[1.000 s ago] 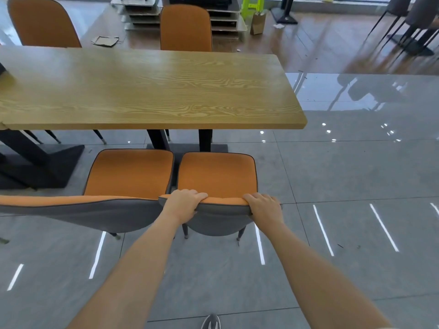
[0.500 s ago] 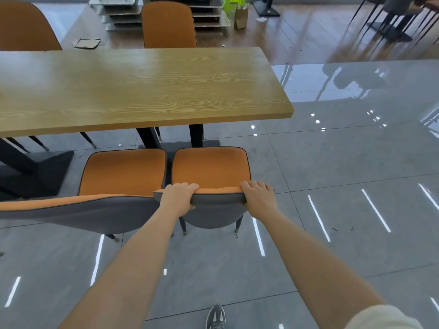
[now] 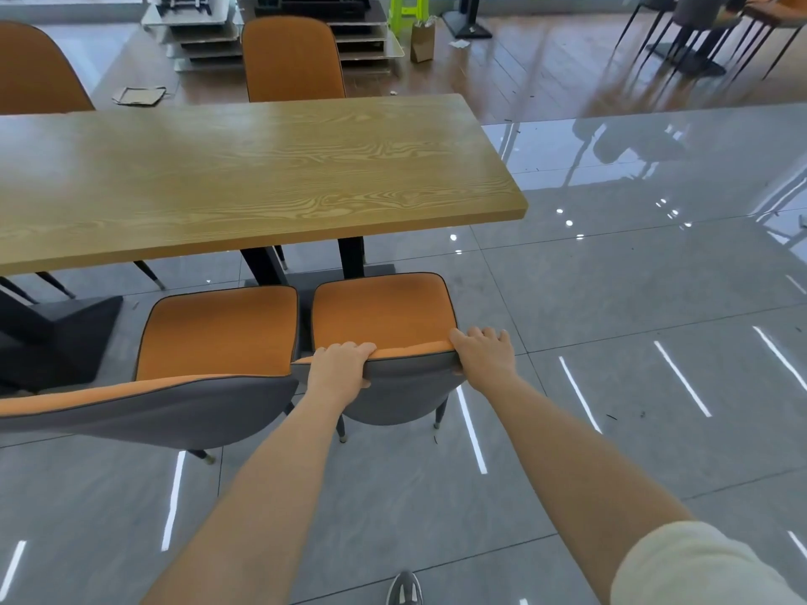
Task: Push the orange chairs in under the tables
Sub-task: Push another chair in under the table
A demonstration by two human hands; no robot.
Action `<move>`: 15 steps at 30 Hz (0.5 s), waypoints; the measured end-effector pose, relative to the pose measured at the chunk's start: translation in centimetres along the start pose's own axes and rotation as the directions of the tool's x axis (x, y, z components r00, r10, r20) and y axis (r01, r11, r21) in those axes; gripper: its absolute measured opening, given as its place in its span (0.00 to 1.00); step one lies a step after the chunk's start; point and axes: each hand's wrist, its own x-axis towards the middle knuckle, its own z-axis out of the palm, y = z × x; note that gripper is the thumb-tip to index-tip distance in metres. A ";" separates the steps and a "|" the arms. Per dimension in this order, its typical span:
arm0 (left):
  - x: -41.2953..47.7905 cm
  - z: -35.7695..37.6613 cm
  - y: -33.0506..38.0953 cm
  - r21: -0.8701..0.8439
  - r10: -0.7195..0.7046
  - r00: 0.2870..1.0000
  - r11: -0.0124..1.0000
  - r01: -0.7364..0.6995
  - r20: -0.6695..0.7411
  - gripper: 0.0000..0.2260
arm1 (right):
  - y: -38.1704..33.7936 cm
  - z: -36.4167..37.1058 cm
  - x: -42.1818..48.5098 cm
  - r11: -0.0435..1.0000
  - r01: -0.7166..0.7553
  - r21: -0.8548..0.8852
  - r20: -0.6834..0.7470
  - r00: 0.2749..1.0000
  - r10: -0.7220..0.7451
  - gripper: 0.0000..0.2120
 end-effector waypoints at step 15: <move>0.0 -1.3 0.4 -0.060 0.035 0.984 0.998 -0.024 0.176 0.35 | 1.9 -0.2 0.4 0.964 0.129 0.231 0.087 0.984 -0.152 0.37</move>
